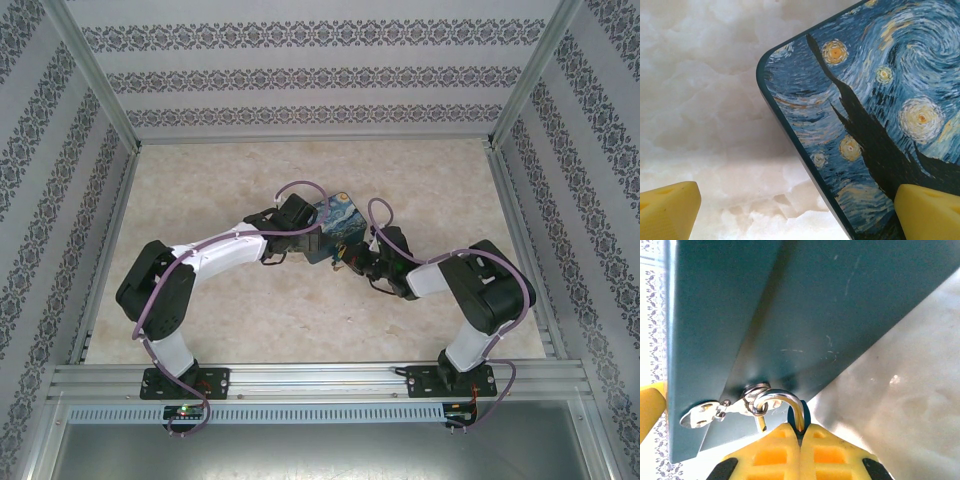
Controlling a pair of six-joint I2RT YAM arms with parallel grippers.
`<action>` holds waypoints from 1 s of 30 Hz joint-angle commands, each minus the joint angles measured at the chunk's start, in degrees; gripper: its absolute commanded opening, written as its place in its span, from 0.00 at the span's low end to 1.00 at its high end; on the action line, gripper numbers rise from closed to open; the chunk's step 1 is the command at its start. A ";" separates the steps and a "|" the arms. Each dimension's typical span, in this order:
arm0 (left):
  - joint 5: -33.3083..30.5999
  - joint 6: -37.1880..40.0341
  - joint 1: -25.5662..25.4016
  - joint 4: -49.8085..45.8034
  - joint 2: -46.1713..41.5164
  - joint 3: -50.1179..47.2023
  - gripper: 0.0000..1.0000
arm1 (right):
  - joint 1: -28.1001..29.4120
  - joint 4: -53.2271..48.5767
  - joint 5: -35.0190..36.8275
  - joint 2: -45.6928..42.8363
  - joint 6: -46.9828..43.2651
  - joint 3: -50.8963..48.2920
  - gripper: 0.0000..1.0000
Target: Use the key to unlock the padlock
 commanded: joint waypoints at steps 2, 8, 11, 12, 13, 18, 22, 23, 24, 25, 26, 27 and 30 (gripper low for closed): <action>0.21 0.86 -0.72 -3.98 2.88 -2.44 1.00 | -1.40 -1.69 1.50 -0.95 0.44 0.88 0.00; 1.45 1.34 -0.72 -4.02 3.59 -2.53 1.00 | -2.28 -3.52 1.41 -0.94 -0.17 1.86 0.00; 1.59 1.22 -0.72 -4.12 3.99 -2.55 1.00 | -2.71 -4.54 1.49 -1.00 -0.54 2.35 0.00; 1.67 1.22 -0.72 -4.07 4.07 -2.64 1.00 | -2.88 -4.62 1.49 -1.03 -0.55 2.44 0.00; 1.72 1.21 -0.79 -4.06 4.16 -2.73 1.00 | -3.03 -4.85 1.41 -0.95 -0.60 2.50 0.00; 1.89 1.40 -0.71 -4.05 4.24 -2.88 0.99 | -4.21 -5.93 1.06 -0.78 -1.09 3.34 0.00; 2.20 1.56 -0.71 -3.97 4.47 -2.88 0.99 | -5.25 -8.30 0.79 -0.68 -1.86 4.69 0.00; 2.25 1.56 -0.74 -3.97 4.51 -2.88 0.99 | -5.50 -8.93 0.72 -0.61 -2.13 5.07 0.00; 2.33 1.56 -0.72 -3.96 4.60 -2.84 0.99 | -5.75 -9.48 0.71 -0.59 -2.40 5.42 0.00; 2.42 1.65 -0.72 -3.99 4.68 -2.80 0.99 | -5.95 -10.34 0.68 -0.59 -2.81 5.86 0.00; 2.49 1.65 -0.74 -4.06 4.77 -2.79 0.98 | -6.08 -11.14 0.66 -0.50 -3.23 6.34 0.00; 2.51 1.65 -0.72 -4.06 4.78 -2.80 0.98 | -6.31 -11.79 0.69 -0.50 -3.47 6.74 0.00; 2.75 1.74 -0.71 -4.06 4.95 -2.80 0.98 | -6.84 -13.19 0.33 -0.24 -4.25 7.67 0.00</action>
